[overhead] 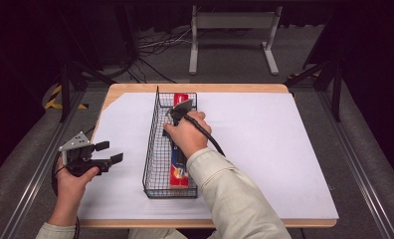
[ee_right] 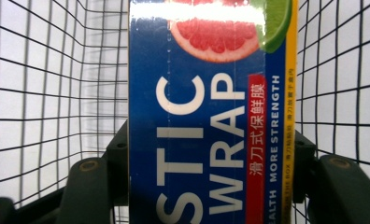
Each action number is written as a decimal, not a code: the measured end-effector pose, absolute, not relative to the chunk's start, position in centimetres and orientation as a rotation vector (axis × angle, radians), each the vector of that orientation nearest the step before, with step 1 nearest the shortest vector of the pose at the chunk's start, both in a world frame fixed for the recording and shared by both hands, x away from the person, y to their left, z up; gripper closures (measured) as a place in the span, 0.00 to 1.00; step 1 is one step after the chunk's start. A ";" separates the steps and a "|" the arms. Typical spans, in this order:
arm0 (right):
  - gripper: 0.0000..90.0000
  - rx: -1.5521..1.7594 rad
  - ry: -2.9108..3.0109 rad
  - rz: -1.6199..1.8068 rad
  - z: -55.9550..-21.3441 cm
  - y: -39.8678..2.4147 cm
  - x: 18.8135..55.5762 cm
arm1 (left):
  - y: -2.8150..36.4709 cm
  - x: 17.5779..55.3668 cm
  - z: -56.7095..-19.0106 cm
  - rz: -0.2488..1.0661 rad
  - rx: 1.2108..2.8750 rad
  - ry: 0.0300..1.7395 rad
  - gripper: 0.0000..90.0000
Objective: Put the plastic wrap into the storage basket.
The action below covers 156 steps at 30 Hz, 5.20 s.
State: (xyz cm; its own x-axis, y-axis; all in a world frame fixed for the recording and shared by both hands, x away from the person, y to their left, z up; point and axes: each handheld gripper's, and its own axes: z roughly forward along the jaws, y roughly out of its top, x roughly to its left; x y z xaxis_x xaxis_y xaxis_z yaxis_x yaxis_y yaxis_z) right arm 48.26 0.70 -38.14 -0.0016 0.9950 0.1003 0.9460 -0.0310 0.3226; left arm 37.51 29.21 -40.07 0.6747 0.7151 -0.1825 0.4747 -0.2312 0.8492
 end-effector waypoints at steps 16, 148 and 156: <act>0.44 2.080 2.064 0.388 -38.7 0.9 48.2 | 29.2 37.5 -40.1 0.300 1.891 0.934 0.24; 0.24 0.794 2.140 1.277 -39.3 -35.1 38.2 | 28.4 37.4 -40.0 0.303 1.883 0.815 0.21; 0.19 0.787 2.188 1.247 -41.8 -34.2 38.4 | 28.6 37.5 -40.2 0.305 1.876 0.798 0.21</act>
